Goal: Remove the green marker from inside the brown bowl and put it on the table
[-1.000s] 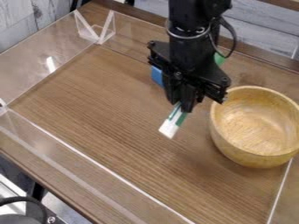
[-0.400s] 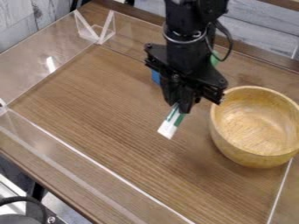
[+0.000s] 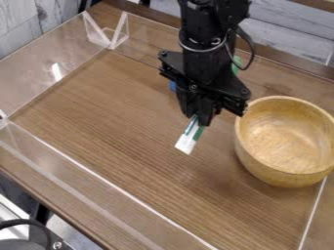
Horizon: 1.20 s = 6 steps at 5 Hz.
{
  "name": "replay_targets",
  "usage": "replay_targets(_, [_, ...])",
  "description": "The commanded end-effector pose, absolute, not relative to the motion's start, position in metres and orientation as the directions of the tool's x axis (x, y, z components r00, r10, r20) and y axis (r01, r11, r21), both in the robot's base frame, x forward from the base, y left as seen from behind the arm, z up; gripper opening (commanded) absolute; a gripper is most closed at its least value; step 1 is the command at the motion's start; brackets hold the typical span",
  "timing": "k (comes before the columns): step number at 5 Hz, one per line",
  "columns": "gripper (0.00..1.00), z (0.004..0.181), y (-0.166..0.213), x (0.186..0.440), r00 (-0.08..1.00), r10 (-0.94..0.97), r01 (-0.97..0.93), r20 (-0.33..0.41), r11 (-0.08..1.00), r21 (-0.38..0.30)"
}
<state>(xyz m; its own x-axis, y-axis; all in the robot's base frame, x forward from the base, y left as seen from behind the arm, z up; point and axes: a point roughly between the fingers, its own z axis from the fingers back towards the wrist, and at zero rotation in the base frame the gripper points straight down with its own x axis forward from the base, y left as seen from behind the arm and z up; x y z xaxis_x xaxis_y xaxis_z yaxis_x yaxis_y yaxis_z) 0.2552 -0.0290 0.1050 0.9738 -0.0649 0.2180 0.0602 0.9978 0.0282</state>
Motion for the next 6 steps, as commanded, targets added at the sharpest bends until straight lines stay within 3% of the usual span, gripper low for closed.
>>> replay_targets(1, [0.0,0.113,-0.026,0.261,0.963,-0.054,0.048,0.266,0.998,0.029])
replay_targets(6, [0.0,0.101,-0.022,0.265,0.955,-0.029,0.023,0.296,0.999,0.023])
